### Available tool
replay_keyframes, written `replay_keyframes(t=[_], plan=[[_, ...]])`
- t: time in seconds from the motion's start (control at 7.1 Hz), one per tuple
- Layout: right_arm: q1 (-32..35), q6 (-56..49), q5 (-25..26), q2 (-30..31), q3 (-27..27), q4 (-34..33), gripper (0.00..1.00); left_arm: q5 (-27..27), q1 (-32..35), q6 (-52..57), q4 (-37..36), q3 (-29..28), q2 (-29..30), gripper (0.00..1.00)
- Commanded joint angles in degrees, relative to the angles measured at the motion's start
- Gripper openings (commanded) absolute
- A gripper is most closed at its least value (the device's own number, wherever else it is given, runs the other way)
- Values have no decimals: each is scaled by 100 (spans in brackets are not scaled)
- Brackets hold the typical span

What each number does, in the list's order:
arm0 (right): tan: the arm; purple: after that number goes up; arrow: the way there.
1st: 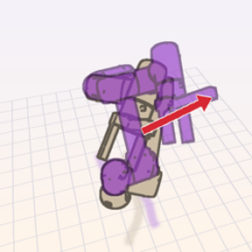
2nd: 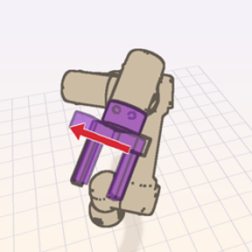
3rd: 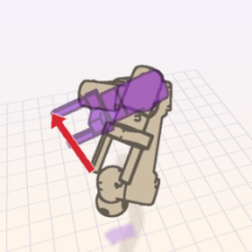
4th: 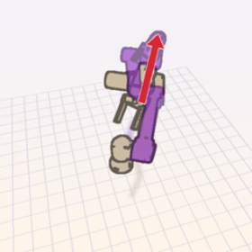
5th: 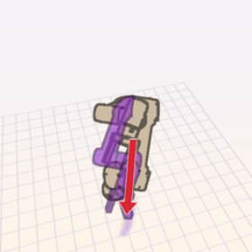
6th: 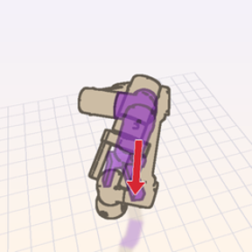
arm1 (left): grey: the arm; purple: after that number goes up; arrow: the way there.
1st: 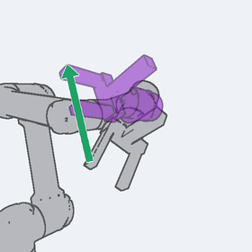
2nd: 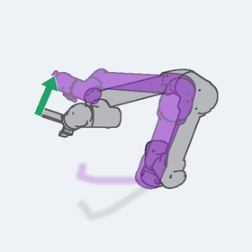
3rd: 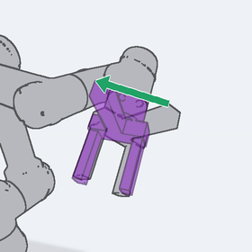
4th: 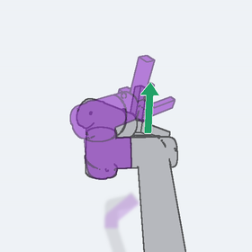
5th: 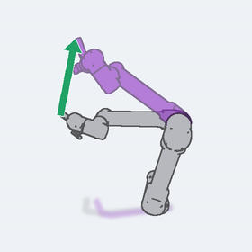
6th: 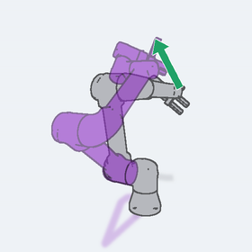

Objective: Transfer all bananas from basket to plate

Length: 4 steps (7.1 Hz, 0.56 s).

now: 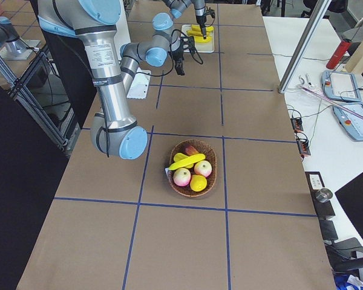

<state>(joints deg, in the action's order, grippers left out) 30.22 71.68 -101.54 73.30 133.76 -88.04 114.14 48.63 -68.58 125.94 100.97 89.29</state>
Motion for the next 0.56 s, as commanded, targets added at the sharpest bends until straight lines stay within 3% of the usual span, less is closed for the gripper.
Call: replay_keyframes(t=[0.0, 0.14, 0.28, 0.42], plan=[[219, -153, -94, 463, 10, 6, 100, 310, 59, 11, -8, 806, -209, 100], [456, -537, -277, 753, 10, 23, 100, 598, 24, 12, 44, 914, -124, 100], [745, -933, -514, 1087, 10, 50, 100, 1323, 67, 12, 27, 837, -18, 100], [1149, -1354, -821, 1395, -8, 67, 100, 1504, 102, 20, -25, 802, 261, 100]])
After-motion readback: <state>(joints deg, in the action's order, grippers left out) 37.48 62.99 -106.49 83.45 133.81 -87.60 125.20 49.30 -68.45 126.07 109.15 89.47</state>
